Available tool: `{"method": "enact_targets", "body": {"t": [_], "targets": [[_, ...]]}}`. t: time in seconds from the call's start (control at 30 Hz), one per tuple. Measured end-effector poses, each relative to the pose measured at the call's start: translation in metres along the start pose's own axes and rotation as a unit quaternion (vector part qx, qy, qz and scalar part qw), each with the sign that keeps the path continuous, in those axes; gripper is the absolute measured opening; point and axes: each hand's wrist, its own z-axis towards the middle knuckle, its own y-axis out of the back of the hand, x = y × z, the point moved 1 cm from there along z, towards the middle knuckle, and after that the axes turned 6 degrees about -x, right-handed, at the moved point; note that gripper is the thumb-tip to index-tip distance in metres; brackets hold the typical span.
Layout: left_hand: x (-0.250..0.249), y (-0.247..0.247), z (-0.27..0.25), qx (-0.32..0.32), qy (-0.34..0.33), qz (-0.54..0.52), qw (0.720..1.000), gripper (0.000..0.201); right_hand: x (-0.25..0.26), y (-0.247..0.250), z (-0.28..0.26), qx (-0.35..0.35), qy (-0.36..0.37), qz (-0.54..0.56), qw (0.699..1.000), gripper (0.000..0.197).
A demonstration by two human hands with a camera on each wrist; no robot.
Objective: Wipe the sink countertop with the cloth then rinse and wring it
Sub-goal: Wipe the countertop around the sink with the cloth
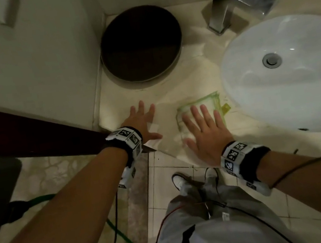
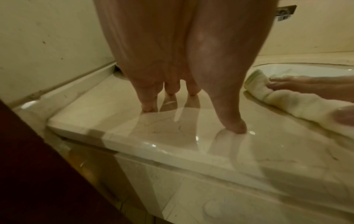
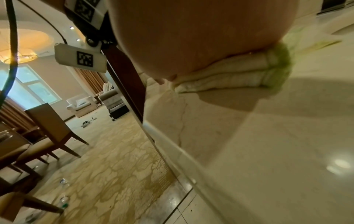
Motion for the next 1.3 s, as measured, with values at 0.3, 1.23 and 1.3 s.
{"method": "enact_targets", "body": {"t": [0.3, 1.23, 1.3], "targets": [[-0.004, 0.001, -0.001, 0.001, 0.006, 0.003, 1.0, 0.108, -0.022, 0.032, 0.061, -0.001, -0.073, 0.015, 0.997, 0.066], [0.007, -0.005, 0.01, -0.002, -0.04, 0.001, 0.999, 0.106, 0.022, -0.035, -0.057, -0.073, -0.219, 0.041, 0.972, 0.067], [0.007, -0.005, 0.011, -0.003, -0.042, -0.004, 0.999, 0.106, 0.022, -0.034, -0.057, -0.069, -0.251, 0.061, 0.963, 0.067]]}}
